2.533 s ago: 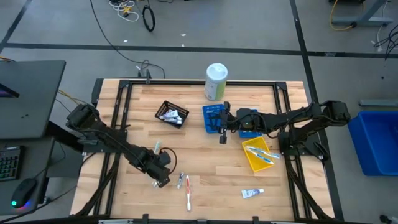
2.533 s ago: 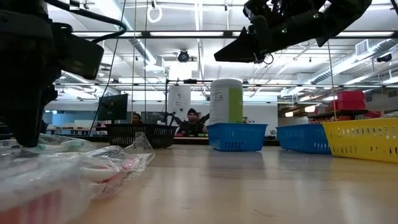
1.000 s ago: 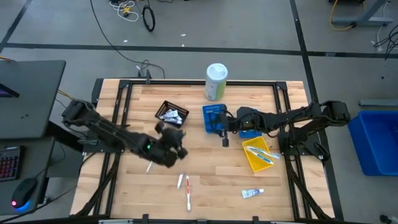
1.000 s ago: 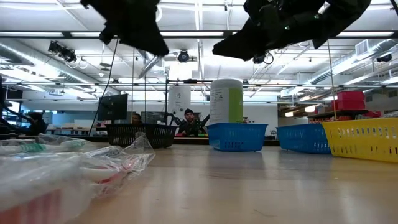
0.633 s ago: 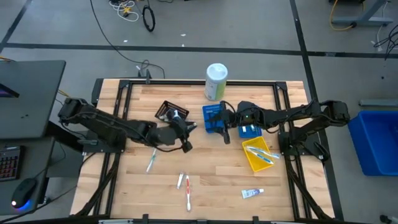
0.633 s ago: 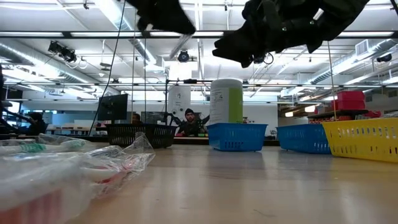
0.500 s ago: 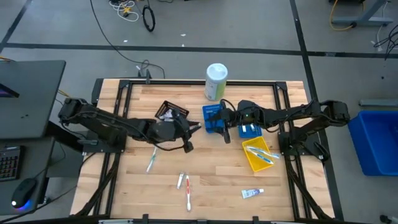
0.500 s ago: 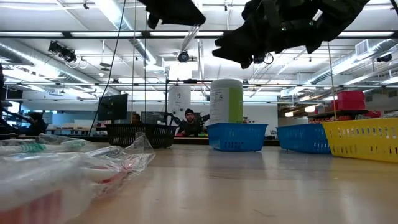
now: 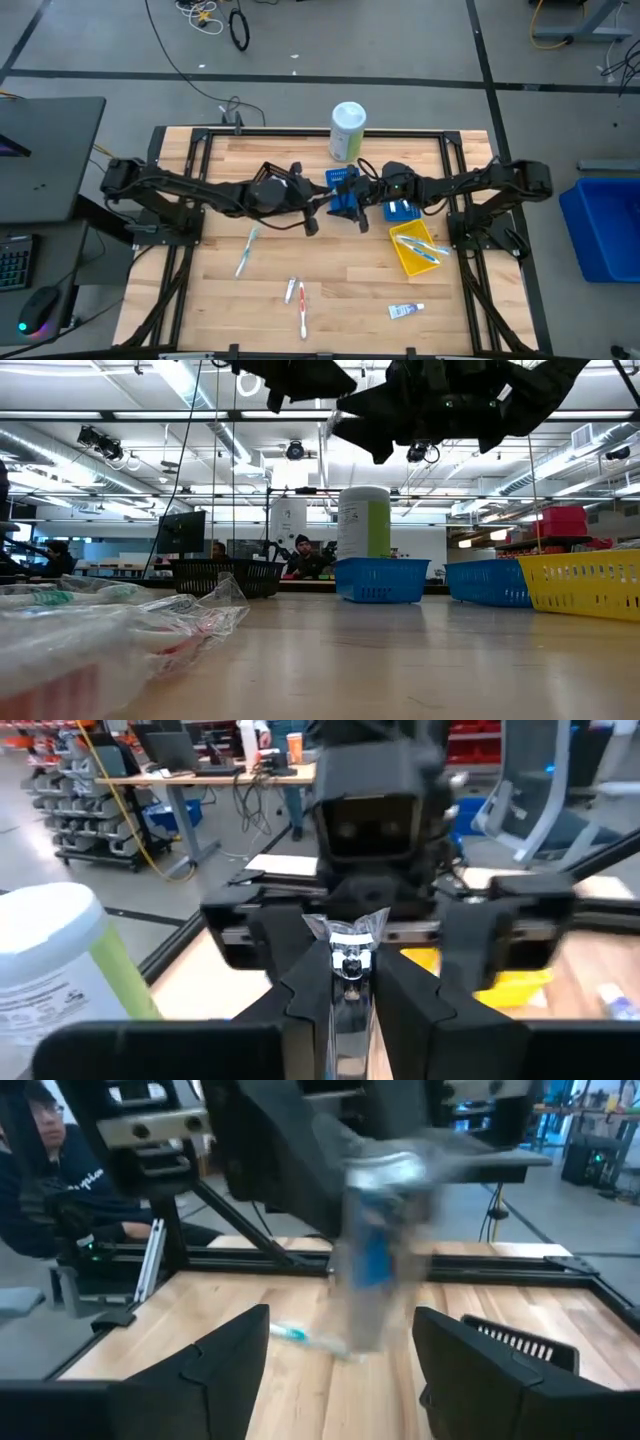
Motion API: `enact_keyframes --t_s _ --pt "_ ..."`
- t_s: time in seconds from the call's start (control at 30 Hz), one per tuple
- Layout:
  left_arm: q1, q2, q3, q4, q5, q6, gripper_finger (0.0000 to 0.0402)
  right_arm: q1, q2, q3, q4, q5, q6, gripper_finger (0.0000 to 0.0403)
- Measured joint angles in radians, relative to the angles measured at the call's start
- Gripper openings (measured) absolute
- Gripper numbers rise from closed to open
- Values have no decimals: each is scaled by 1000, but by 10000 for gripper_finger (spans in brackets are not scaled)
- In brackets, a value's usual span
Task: Pick & Place Travel size toiletries
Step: Put the nail cutter into the right blue basket
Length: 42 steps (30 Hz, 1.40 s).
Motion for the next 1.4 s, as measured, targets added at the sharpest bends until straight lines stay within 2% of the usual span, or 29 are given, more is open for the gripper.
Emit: enact_keyframes --t_s 0.13,0.33,0.57,0.77,0.97,1.23,1.33,1.4 --pt "11 10 0 23 -2 1 66 0 13 0 13 2 3 229" --pt "14 36 3 101 14 29 77 -2 12 0 45 2 4 165" --pt "14 59 0 91 16 29 70 -3 13 0 39 3 3 104" --pt "13 62 0 100 8 37 83 -5 12 0 37 3 0 57" --pt "14 62 0 95 -5 51 86 -12 12 1 28 3 3 55" --pt "14 65 0 41 -20 45 109 -31 -40 0 -98 4 37 55" --pt "15 66 0 21 -20 42 123 -33 -95 0 -241 88 35 55" --pt "15 66 0 -4 -20 33 132 -33 -145 0 -389 191 31 55"
